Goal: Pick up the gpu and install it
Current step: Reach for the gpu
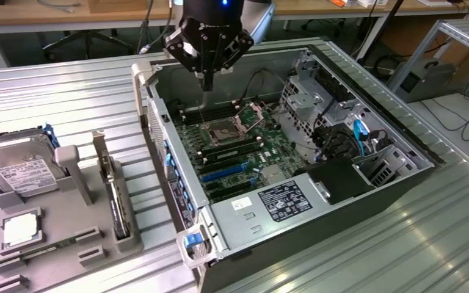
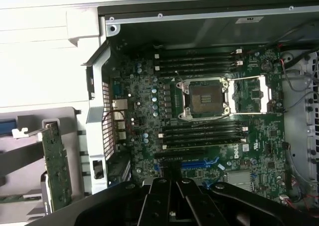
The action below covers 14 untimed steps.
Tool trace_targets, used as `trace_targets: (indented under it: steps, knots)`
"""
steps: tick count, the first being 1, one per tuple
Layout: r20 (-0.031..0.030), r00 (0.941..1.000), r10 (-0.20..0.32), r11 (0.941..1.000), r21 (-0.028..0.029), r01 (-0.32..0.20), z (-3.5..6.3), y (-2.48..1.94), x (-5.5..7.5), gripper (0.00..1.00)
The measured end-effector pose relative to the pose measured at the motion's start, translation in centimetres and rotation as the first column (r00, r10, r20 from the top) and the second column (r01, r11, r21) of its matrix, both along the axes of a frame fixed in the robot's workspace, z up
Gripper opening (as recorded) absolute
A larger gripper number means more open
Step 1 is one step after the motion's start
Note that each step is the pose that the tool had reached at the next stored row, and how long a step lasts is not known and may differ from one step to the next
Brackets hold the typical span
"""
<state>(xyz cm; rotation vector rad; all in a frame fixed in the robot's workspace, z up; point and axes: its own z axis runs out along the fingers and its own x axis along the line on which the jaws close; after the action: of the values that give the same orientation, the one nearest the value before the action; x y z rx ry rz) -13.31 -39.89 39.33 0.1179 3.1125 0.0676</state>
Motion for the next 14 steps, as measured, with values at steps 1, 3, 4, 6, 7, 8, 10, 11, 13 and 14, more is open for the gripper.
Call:
trace_targets:
  steps: [1,3,4,6,7,8,10,11,13,14]
  knots:
    - [0.0000,1.0000,0.000,1.0000,0.0001,0.000,0.00,0.00,-0.2,0.11]
    - [0.0000,1.0000,0.000,1.0000,0.0000,0.000,0.00,0.00,-0.7,0.11]
    - [0.0000,1.0000,0.000,1.0000,0.0000,0.000,0.00,0.00,-0.9,0.11]
    - [0.0000,1.0000,0.000,1.0000,0.0000,0.000,0.00,0.01,-1.4,0.11]
    - [0.0000,1.0000,0.000,1.0000,0.0000,0.000,0.00,0.01,-1.7,0.11]
    - [0.0000,1.0000,0.000,1.0000,0.0000,0.000,0.00,0.02,-1.9,0.11]
    - [0.0000,1.0000,0.000,1.0000,0.0000,0.000,0.00,0.03,-2.5,0.11]
    - [0.0000,1.0000,0.000,1.0000,0.0001,0.000,0.00,0.03,-2.8,0.11]
    - [0.0000,1.0000,0.000,1.0000,0.0000,0.000,0.00,0.05,-3.7,0.11]
    - [0.0000,1.0000,0.000,1.0000,0.0000,0.000,0.00,0.06,-4.1,0.11]
